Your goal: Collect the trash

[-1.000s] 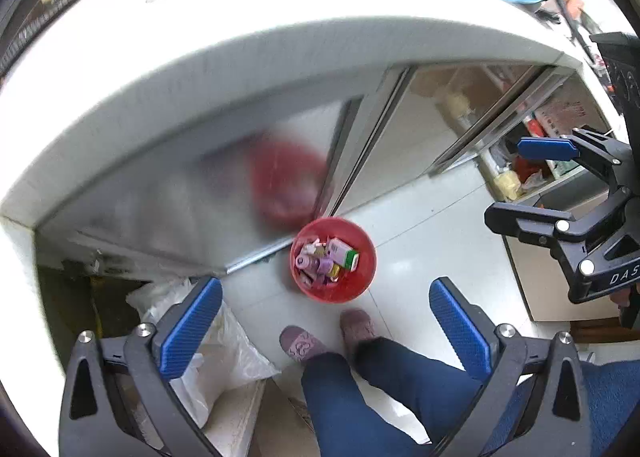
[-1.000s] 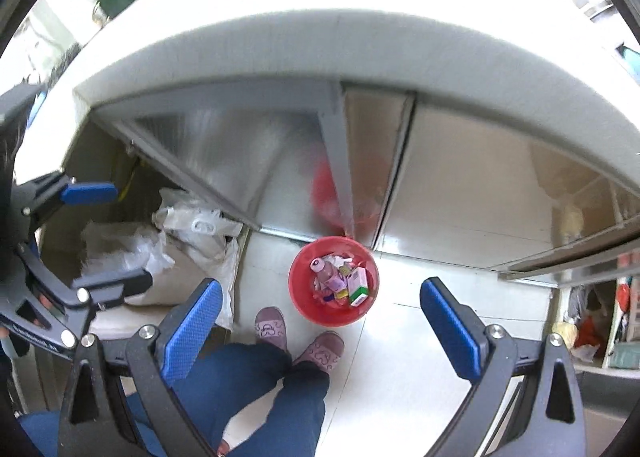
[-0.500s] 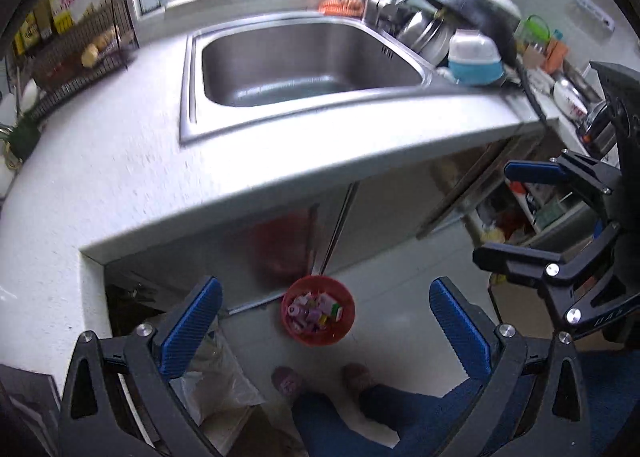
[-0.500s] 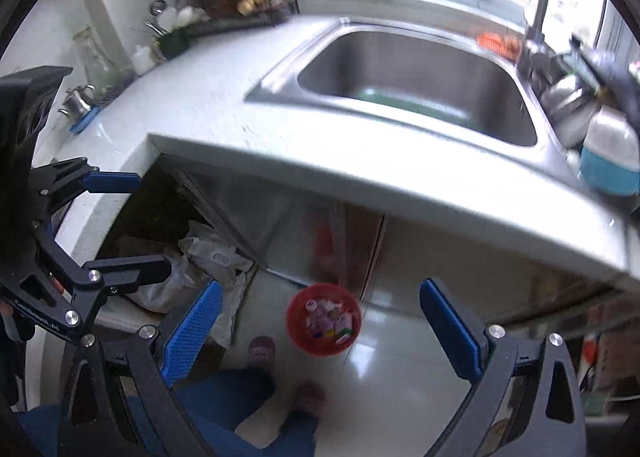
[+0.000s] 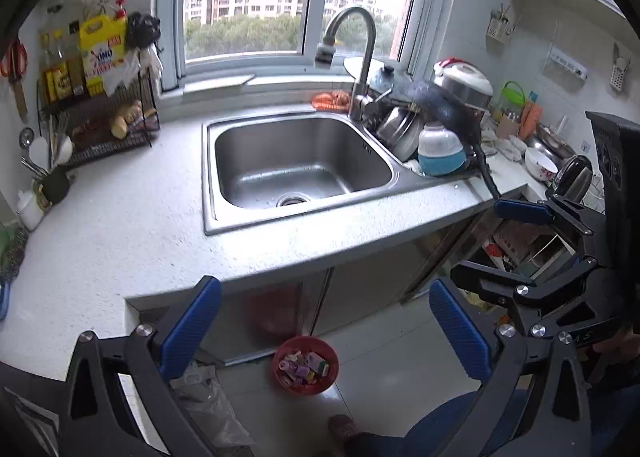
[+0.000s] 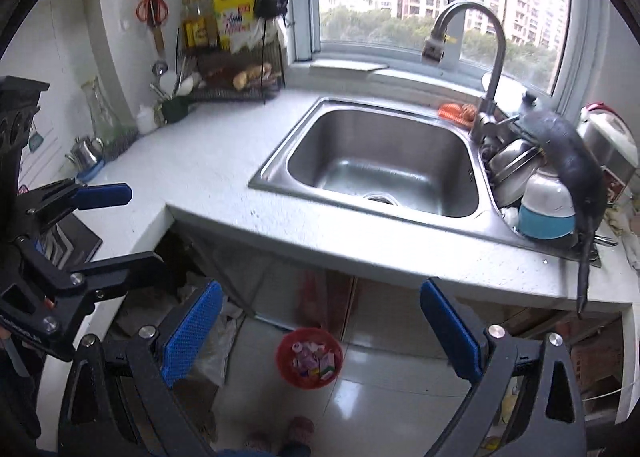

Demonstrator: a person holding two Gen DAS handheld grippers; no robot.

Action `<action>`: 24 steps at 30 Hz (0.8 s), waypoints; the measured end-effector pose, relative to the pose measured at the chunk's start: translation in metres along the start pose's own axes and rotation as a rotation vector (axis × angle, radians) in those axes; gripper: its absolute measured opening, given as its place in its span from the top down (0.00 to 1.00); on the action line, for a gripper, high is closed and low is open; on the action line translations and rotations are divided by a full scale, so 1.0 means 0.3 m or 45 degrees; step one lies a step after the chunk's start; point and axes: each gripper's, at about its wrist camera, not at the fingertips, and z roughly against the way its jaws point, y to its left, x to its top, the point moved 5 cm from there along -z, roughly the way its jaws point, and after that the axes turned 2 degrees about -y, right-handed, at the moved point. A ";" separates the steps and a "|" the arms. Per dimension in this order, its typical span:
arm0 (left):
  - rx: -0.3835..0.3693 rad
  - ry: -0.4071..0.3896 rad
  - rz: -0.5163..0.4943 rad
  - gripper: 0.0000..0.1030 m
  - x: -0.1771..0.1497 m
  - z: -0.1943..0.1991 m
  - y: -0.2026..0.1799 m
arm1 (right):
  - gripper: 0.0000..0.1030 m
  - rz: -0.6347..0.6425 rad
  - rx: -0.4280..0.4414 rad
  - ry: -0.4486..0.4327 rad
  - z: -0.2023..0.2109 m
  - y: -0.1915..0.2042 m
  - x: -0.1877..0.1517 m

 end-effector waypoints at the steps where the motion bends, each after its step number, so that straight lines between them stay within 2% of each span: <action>1: 0.001 -0.019 -0.006 0.00 0.006 0.032 -0.001 | 0.04 -0.003 -0.013 -0.019 0.024 0.012 0.007; 5: -0.026 -0.070 -0.014 0.00 0.016 0.133 -0.011 | 0.04 -0.026 -0.069 -0.099 0.127 0.054 0.023; 11: -0.048 -0.134 0.005 0.00 0.007 0.248 -0.007 | 0.04 -0.012 -0.213 -0.200 0.257 0.121 0.028; 18: -0.058 -0.195 -0.011 0.00 -0.019 0.342 -0.019 | 0.04 -0.034 -0.284 -0.234 0.323 0.160 -0.004; 24: -0.046 -0.208 -0.021 0.00 -0.050 0.382 -0.040 | 0.04 -0.051 -0.308 -0.259 0.371 0.168 -0.015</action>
